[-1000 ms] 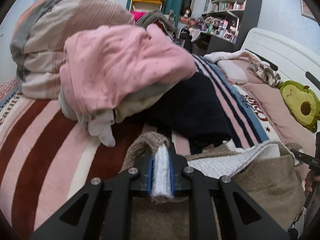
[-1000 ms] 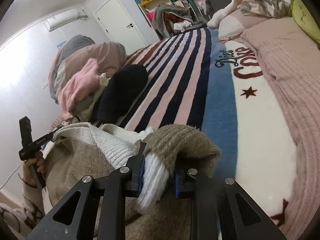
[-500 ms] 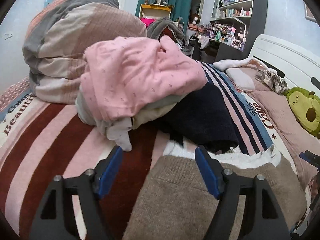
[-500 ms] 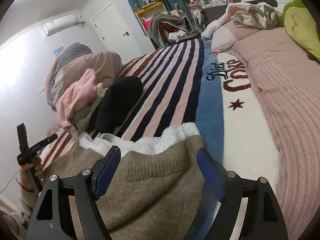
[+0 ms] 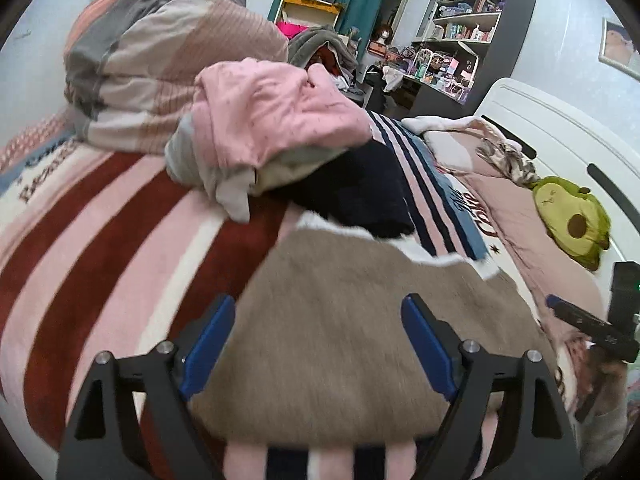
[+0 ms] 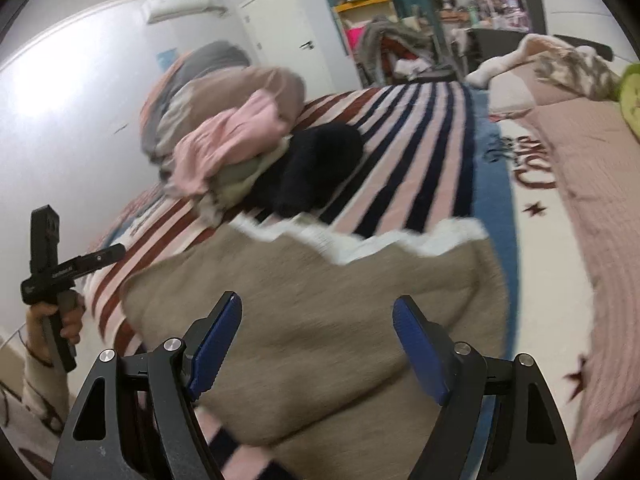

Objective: Fold small clothes
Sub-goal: 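Open both grippers to release the folded hem, then close the left gripper on the side edge of the brown sweater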

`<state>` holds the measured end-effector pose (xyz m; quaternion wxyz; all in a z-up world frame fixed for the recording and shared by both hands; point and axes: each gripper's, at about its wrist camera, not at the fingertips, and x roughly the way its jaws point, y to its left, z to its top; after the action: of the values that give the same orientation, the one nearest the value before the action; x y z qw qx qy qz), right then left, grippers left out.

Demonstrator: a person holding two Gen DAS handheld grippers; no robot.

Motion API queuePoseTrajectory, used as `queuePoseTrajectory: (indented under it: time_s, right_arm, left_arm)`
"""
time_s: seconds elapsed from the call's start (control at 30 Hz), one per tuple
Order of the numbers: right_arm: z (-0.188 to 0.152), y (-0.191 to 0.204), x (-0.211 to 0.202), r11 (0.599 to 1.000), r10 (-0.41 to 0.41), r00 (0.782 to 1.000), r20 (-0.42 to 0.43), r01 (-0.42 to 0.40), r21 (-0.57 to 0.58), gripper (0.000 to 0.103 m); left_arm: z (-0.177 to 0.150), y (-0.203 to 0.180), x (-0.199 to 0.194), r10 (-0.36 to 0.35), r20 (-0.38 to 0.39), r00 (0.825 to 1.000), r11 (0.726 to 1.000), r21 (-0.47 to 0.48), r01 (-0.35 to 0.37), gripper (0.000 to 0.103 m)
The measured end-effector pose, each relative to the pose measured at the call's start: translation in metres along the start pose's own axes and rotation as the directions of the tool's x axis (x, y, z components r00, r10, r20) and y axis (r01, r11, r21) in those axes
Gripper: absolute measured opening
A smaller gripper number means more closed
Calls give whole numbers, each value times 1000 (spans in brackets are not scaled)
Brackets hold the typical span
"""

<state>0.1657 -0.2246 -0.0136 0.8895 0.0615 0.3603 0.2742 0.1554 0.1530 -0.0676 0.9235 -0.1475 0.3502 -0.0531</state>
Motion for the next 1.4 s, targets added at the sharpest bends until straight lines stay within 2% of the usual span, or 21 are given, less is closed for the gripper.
queuePoseTrajectory:
  time_s: [0.07,0.17,0.23,0.3,0.4,0.53,0.67,0.8,1.03,1.17,1.2,1.23,1.27,1.3,1.37,1.4]
  right_arm:
    - [-7,19,3,999,9,1000,-15,-10,-38,65]
    - [-13,42,6,994,4,1000,-28,-7,-109,47]
    - [-15,54,9,990,18,999,-45,-24,-139,32]
    - [-16,61,13,986,30,998,-62,-39,-160,25]
    - [-19,72,23,979,39,995,-93,-57,-198,20]
    - [-23,82,34,972,62,990,-127,-89,-219,15]
    - [-28,78,48,973,28,985,-173,-67,-222,15]
    - [-36,68,59,978,17,978,-210,-59,-198,12]
    - [-40,69,58,978,16,978,-206,-59,-201,13]
    - [-38,78,57,970,44,979,-197,-89,-225,15]
    - [-37,81,57,968,54,979,-195,-100,-232,15]
    - [-38,84,56,964,68,978,-197,-115,-239,15]
    - [-39,86,58,962,71,977,-203,-121,-247,15]
    - [-40,87,60,960,65,976,-208,-118,-254,15]
    - [-44,87,66,960,48,973,-227,-108,-258,15]
    - [-45,85,68,962,51,972,-230,-110,-250,15]
  left_arm:
    - [-14,7,-10,-13,-4,1000,999,-42,13,82]
    - [-42,22,-17,-49,-44,998,991,-124,43,82]
    - [-55,30,-18,-56,-66,996,987,-153,45,82]
    - [-69,38,-16,-71,-85,994,980,-193,53,82]
    - [-81,48,-10,-145,-90,985,956,-269,116,82]
    - [-85,48,2,-209,-82,974,939,-294,177,82]
    - [-84,49,17,-289,-74,954,905,-345,247,82]
    - [-81,45,34,-298,-84,951,902,-351,252,82]
    - [-74,40,55,-325,-86,942,879,-395,267,83]
    - [-71,34,62,-337,-78,938,870,-406,278,83]
    - [-71,33,64,-338,-74,938,867,-411,280,81]
    - [-70,31,65,-344,-68,936,863,-417,287,74]
    - [-68,29,67,-355,-64,933,857,-421,298,61]
    - [-66,27,68,-359,-62,931,856,-419,302,56]
    - [-61,21,66,-327,-52,943,878,-387,283,41]
    - [-57,15,62,-295,-43,954,899,-351,262,36]
